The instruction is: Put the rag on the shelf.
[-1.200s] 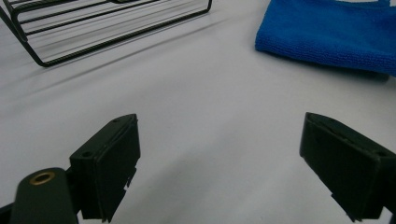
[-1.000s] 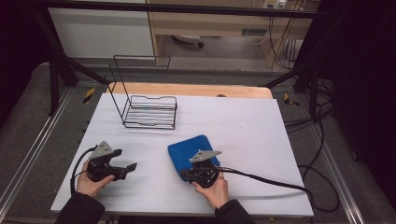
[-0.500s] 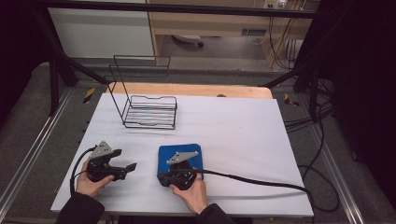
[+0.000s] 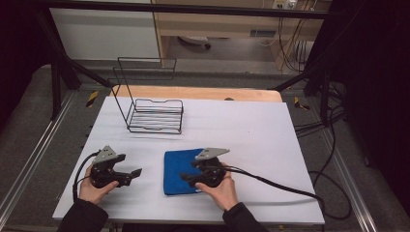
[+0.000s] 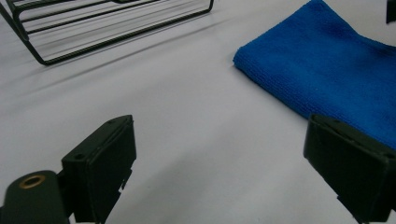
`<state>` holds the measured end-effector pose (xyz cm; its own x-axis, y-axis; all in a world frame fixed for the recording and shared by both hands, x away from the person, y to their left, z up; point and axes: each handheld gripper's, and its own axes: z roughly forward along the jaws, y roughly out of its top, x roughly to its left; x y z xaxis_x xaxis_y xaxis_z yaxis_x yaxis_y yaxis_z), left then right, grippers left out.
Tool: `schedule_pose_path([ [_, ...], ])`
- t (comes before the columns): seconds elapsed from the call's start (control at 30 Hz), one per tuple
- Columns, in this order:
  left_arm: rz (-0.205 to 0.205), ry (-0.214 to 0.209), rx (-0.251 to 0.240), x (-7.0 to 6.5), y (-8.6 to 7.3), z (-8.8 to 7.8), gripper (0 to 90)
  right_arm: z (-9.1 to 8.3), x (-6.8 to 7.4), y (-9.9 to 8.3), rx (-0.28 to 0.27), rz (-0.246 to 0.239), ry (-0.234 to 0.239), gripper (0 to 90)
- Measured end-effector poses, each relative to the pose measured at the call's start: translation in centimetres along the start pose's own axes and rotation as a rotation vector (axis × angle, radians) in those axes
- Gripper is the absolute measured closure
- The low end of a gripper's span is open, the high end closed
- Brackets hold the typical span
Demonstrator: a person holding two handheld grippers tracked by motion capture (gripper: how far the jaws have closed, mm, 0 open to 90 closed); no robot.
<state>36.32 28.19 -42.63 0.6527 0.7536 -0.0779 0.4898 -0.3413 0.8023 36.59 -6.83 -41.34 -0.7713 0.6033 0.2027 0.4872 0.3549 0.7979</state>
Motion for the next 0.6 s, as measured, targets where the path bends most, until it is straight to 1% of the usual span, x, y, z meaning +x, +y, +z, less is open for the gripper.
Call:
schedule_pose_path([
  [0.1,0.002,-0.001,0.005,-0.3,0.4,0.3,8.0,-1.3,-2.1,-0.7,-0.010,0.019,-0.040,24.9],
  [0.13,0.002,-0.005,0.005,-0.4,0.6,0.4,7.6,-1.9,-3.3,-1.3,-0.014,0.029,-0.060,19.0],
  [0.2,-0.004,-0.015,0.003,-0.6,1.0,0.6,7.5,-2.5,-4.2,-2.0,-0.016,0.037,-0.074,16.0],
  [0.23,-0.011,-0.018,-0.001,-0.6,1.3,0.8,7.5,-2.5,-4.2,-2.0,-0.016,0.037,-0.074,16.0],
  [0.27,-0.021,-0.024,0.001,-0.7,1.6,0.9,7.3,-2.7,-4.6,-2.3,-0.018,0.037,-0.082,13.9],
  [0.3,-0.035,-0.027,0.002,-0.7,1.9,1.1,6.8,-3.0,-5.3,-2.9,-0.019,0.039,-0.097,10.0],
  [0.33,-0.044,-0.027,0.001,-0.8,2.3,1.3,6.8,-3.0,-5.3,-2.9,-0.019,0.039,-0.097,10.0],
  [0.37,-0.041,-0.022,0.005,-0.9,2.6,1.4,7.2,-3.3,-5.9,-3.5,-0.008,0.045,-0.108,9.0],
  [0.4,-0.041,-0.016,0.008,-1.1,3.0,1.7,7.2,-3.3,-6.1,-3.7,-0.002,0.046,-0.116,8.2],
  [0.43,-0.034,-0.010,0.012,-1.3,3.4,1.9,7.2,-3.3,-6.1,-3.7,-0.002,0.046,-0.116,8.2],
  [0.5,-0.040,-0.001,0.014,-1.6,4.3,2.4,7.7,-3.5,-6.5,-4.0,0.013,0.049,-0.129,7.0],
  [0.57,-0.041,0.006,0.014,-1.9,5.1,3.2,11.1,-3.9,-6.7,-4.1,0.005,0.057,-0.134,6.4],
  [0.6,-0.053,0.005,0.018,-2.1,5.4,3.7,11.1,-3.9,-6.7,-4.1,0.005,0.057,-0.134,6.4],
])
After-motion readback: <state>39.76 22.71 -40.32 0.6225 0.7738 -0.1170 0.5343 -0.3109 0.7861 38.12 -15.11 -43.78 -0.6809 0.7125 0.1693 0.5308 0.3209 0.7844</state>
